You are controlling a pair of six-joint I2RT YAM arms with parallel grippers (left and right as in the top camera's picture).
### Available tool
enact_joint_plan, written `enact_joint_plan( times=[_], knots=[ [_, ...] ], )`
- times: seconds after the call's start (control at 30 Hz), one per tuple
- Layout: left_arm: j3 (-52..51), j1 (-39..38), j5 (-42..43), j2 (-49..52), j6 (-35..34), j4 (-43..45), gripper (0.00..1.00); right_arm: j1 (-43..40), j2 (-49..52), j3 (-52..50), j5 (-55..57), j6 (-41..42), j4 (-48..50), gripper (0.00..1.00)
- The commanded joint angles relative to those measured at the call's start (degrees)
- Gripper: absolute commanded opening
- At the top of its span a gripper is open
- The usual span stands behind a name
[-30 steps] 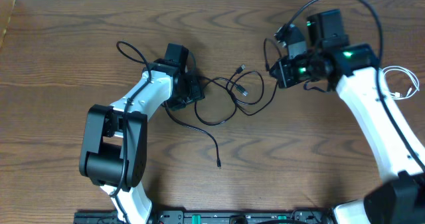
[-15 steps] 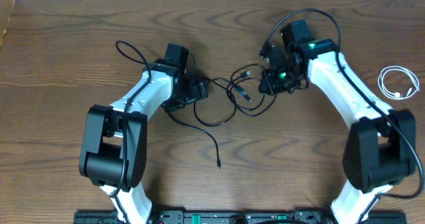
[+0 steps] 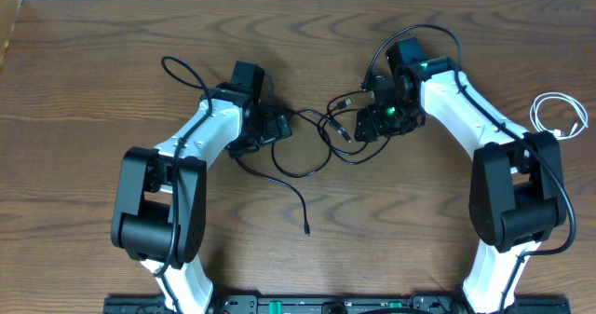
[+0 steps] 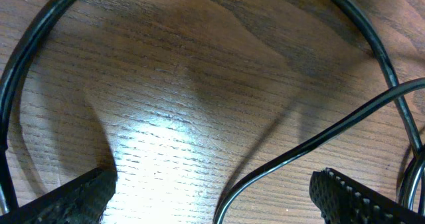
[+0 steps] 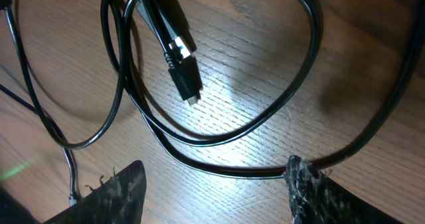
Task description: Untangle cables
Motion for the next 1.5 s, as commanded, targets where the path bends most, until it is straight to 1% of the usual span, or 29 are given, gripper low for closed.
enact_joint_plan(
  times=[0.0,0.03,0.27,0.37,0.4,0.53,0.57,0.6,0.77,1.27,1.47],
  knots=[
    [0.1,0.2,-1.2,0.2,-0.1,-0.1,0.98,0.4,0.4,0.8,-1.5,0.0,0.1,0.64],
    [0.1,0.2,-1.2,0.2,-0.1,-0.1,0.98,0.6,0.4,0.8,-1.5,0.0,0.1,0.63],
    [0.1,0.2,-1.2,0.2,-0.1,-0.1,0.98,2.2,0.4,0.8,-1.4,-0.1,1.0,0.72],
    [0.1,0.2,-1.2,0.2,-0.1,-0.1,0.98,3.3,0.4,0.8,-1.5,-0.1,1.9,0.75],
    [0.1,0.2,-1.2,0.2,-0.1,-0.1,0.98,3.7,0.4,0.8,-1.4,-0.1,2.0,0.78],
    [0.1,0.2,-1.2,0.2,-0.1,-0.1,0.98,5.0,0.4,0.8,-1.5,-0.1,2.1,0.84],
    [0.1,0.2,-1.2,0.2,-0.1,-0.1,0.98,5.4,0.4,0.8,-1.5,-0.1,2.3,0.89],
    [0.1,0.2,-1.2,0.2,-0.1,-0.1,0.98,5.7,0.4,0.8,-1.4,-0.1,2.5,0.91],
    [0.1,0.2,-1.2,0.2,-0.1,-0.1,0.98,7.8,0.4,0.8,-1.2,-0.1,3.6,0.99],
    [0.1,0.2,-1.2,0.2,-0.1,-0.1,0.98,9.6,0.4,0.8,5.4,-0.1,6.0,0.99],
    [0.1,0.2,-1.2,0.2,-0.1,-0.1,0.98,9.7,0.4,0.8,5.5,-0.1,6.1,0.99]
  ],
)
